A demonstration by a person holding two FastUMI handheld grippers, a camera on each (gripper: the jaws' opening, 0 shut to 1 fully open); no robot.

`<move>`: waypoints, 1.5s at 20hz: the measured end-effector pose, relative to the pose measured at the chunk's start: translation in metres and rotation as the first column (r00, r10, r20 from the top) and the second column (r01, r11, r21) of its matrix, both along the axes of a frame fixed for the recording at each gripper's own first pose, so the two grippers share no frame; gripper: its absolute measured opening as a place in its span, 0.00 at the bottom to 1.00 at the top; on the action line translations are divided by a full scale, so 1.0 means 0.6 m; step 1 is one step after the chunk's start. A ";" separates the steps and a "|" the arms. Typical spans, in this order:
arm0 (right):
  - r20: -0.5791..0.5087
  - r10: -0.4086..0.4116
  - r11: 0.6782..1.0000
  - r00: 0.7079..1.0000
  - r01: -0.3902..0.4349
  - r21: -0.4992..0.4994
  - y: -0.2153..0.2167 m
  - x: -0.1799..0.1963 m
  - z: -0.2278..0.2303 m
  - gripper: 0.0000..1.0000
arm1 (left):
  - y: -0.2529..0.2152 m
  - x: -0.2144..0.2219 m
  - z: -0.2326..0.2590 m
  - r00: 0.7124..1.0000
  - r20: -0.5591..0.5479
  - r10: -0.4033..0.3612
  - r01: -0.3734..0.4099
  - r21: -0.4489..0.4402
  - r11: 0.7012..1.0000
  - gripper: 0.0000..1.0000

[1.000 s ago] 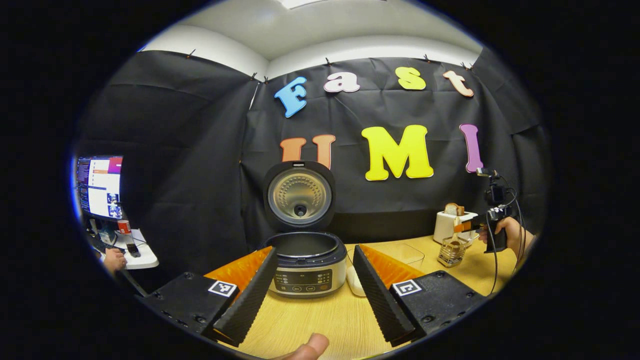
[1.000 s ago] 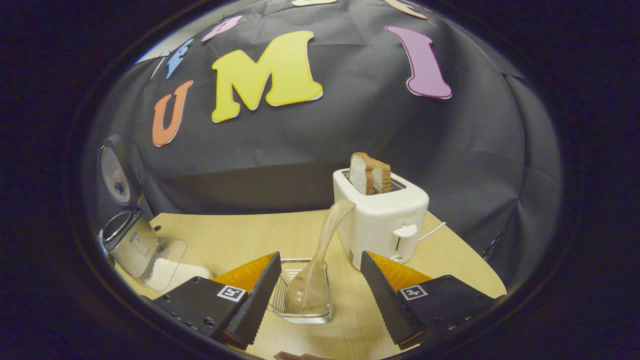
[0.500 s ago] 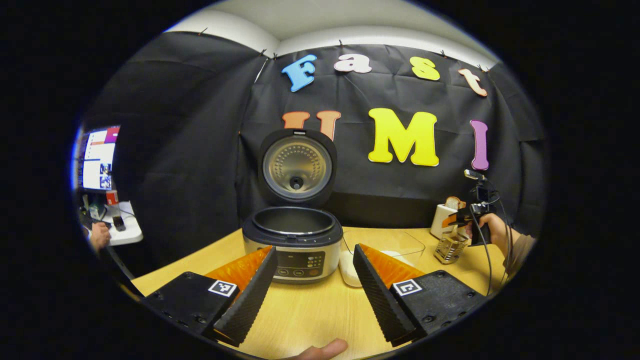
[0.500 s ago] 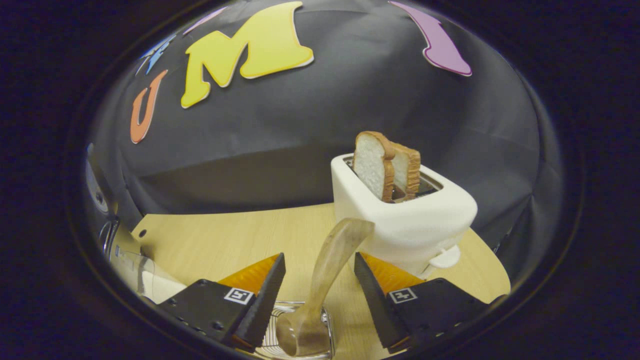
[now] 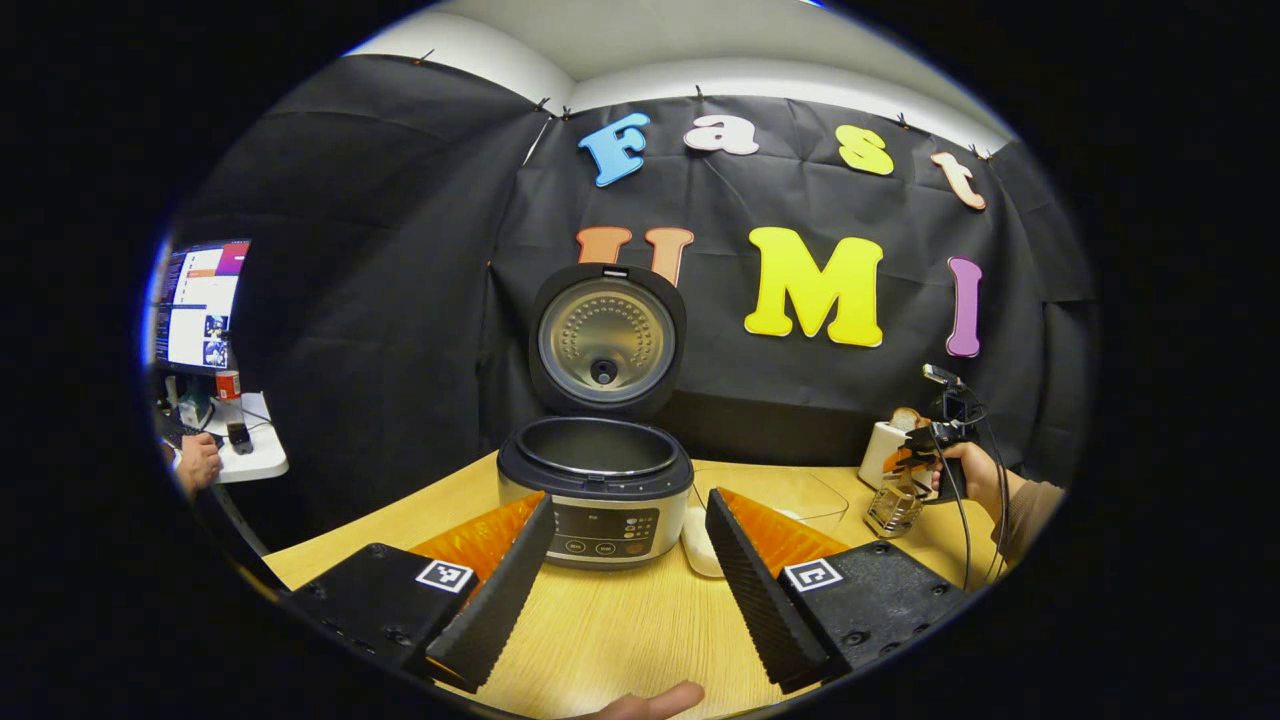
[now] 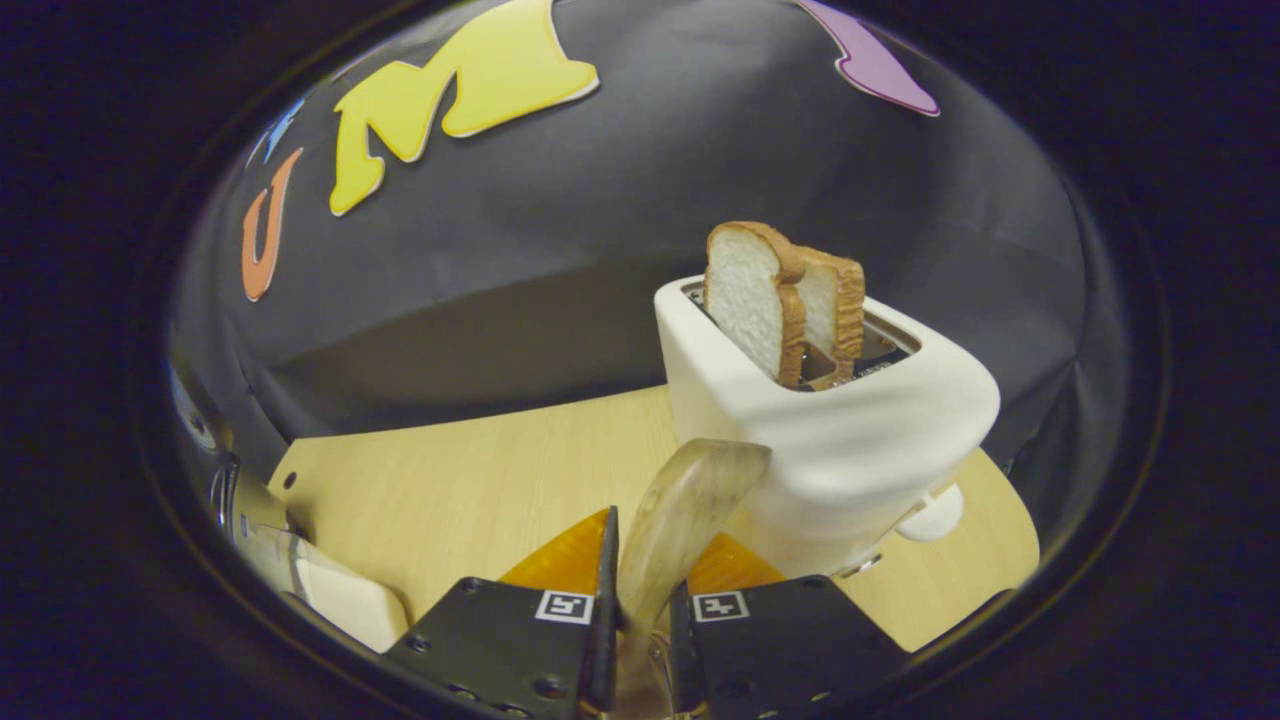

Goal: Close the left gripper, press the button to open the rice cooker; take a wooden spoon from the chopstick holder with the right hand, scoop a spoonful of rice and pour it into the rice cooker, then put the wooden spoon back into the chopstick holder.

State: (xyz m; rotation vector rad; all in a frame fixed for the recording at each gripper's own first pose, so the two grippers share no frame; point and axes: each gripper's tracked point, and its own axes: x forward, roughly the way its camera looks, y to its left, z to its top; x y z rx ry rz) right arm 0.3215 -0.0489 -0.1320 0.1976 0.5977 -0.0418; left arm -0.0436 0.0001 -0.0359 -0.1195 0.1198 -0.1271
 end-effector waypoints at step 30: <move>0.284 0.125 0.978 0.951 -0.070 -0.195 0.173 -0.213 0.308 0.13 | 0.062 -0.061 0.093 0.994 0.107 0.016 -0.020 0.039 0.999 0.97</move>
